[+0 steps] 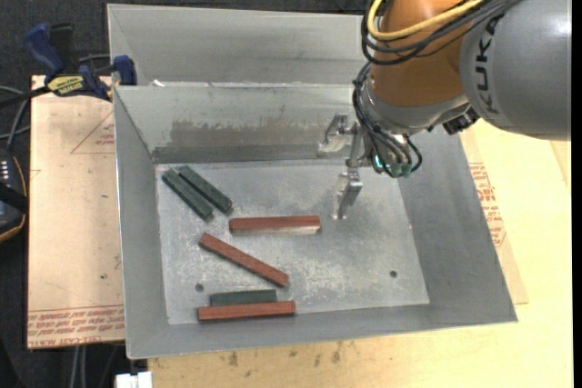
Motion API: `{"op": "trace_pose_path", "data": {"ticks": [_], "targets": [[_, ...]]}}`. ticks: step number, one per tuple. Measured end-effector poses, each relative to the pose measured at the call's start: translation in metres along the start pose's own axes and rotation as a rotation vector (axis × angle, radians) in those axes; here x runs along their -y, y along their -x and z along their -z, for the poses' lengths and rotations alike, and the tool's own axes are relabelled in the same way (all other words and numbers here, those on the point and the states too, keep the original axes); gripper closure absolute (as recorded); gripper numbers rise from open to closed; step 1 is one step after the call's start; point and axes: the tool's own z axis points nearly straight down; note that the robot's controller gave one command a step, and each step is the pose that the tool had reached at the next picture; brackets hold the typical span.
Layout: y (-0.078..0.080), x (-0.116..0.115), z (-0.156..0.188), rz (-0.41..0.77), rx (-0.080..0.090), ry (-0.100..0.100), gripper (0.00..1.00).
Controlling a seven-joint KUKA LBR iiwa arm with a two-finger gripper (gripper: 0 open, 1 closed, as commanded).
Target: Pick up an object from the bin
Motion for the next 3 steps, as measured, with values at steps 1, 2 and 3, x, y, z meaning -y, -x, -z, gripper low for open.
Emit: {"op": "trace_pose_path", "data": {"ticks": [1,2,3], "targets": [[0.002,0.000,0.005,-0.001,0.008,0.000,0.00],[0.006,-0.004,-0.048,0.057,0.015,0.000,0.00],[-0.021,-0.030,-0.123,0.133,0.033,0.001,1.00]]}}
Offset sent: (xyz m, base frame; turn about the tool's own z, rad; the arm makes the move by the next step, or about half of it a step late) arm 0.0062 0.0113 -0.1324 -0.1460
